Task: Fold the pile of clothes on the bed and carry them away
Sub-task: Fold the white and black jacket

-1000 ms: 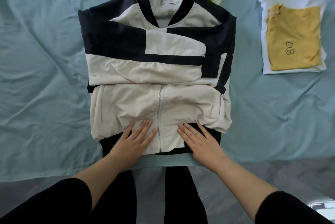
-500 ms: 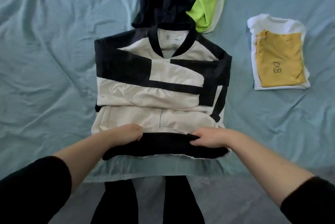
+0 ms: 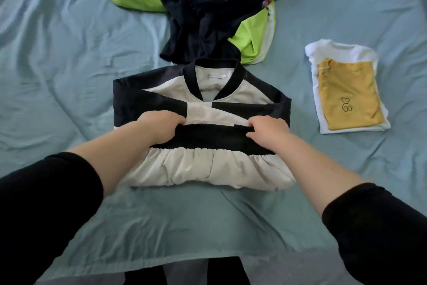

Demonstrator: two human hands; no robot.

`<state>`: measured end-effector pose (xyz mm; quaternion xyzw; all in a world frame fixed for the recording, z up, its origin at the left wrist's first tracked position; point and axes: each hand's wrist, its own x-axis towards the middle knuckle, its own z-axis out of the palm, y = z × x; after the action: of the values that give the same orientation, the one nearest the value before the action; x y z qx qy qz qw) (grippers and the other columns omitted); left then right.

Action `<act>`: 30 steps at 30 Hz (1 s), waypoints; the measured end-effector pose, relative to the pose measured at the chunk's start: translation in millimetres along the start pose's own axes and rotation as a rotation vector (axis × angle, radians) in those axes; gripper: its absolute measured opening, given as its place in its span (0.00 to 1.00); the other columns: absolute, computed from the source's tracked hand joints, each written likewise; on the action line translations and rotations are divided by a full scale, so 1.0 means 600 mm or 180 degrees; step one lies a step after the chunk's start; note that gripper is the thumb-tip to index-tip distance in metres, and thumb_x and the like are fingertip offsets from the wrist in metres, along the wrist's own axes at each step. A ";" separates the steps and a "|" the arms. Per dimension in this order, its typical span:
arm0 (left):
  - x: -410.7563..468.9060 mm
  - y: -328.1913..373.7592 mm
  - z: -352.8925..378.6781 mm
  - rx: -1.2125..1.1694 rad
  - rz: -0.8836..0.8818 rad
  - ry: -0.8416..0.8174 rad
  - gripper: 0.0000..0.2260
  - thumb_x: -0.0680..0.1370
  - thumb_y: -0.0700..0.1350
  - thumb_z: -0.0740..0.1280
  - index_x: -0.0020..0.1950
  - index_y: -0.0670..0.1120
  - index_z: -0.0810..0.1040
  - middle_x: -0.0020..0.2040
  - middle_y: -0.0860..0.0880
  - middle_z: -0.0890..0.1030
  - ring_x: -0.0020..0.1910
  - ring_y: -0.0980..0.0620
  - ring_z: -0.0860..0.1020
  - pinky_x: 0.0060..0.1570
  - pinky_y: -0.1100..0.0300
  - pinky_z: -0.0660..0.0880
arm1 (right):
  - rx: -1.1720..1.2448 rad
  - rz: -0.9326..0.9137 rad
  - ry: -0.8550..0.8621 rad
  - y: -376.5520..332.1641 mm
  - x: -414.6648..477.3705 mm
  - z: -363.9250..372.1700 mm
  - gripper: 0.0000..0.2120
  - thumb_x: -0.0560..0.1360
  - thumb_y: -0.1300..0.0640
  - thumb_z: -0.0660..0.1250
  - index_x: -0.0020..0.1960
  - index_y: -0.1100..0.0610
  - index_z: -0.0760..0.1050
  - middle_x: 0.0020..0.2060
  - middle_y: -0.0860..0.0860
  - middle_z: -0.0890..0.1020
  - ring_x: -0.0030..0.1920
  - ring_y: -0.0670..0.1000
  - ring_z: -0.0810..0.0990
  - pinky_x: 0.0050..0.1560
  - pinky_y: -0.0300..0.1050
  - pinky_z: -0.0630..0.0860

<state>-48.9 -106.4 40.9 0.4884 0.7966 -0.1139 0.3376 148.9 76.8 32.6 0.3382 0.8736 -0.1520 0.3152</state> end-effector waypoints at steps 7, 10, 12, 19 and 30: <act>-0.007 -0.067 0.097 -0.0302 -0.0559 0.1507 0.24 0.76 0.59 0.66 0.70 0.55 0.68 0.65 0.50 0.74 0.66 0.45 0.70 0.68 0.48 0.62 | 0.1076 0.0010 0.1514 0.052 0.002 0.093 0.27 0.70 0.44 0.73 0.65 0.53 0.72 0.60 0.51 0.75 0.61 0.54 0.73 0.62 0.49 0.70; -0.061 -0.121 0.119 -0.1682 -0.1295 0.1761 0.31 0.71 0.61 0.73 0.69 0.51 0.68 0.65 0.47 0.73 0.64 0.43 0.71 0.63 0.48 0.67 | 0.2437 0.0668 0.1345 0.085 -0.042 0.107 0.34 0.67 0.45 0.76 0.68 0.54 0.68 0.50 0.48 0.76 0.49 0.48 0.75 0.53 0.43 0.72; -0.093 -0.146 0.134 -0.2719 -0.1661 0.1343 0.26 0.70 0.57 0.75 0.62 0.48 0.73 0.56 0.46 0.79 0.56 0.46 0.77 0.53 0.55 0.71 | 0.2895 0.1066 0.0693 0.107 -0.078 0.118 0.25 0.68 0.45 0.76 0.59 0.53 0.74 0.39 0.44 0.77 0.40 0.44 0.75 0.41 0.38 0.70; -0.134 -0.129 0.156 -0.2390 -0.1271 0.1246 0.07 0.79 0.52 0.65 0.48 0.50 0.72 0.36 0.50 0.77 0.41 0.44 0.76 0.39 0.51 0.68 | 0.3085 0.0415 0.1106 0.118 -0.143 0.165 0.11 0.79 0.60 0.63 0.46 0.45 0.76 0.41 0.41 0.82 0.45 0.44 0.78 0.41 0.28 0.70; 0.019 -0.151 0.041 -0.1949 -0.0940 0.2529 0.11 0.82 0.58 0.54 0.56 0.53 0.66 0.34 0.52 0.73 0.36 0.46 0.71 0.35 0.53 0.65 | 0.2749 0.0941 0.2725 0.085 0.035 0.059 0.14 0.81 0.45 0.53 0.40 0.51 0.62 0.32 0.42 0.73 0.34 0.45 0.70 0.33 0.48 0.62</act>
<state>-119.1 -156.0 1.3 0.2553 0.9204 0.2718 0.1170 187.8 107.4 -10.2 0.5833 0.7261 -0.2972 -0.2102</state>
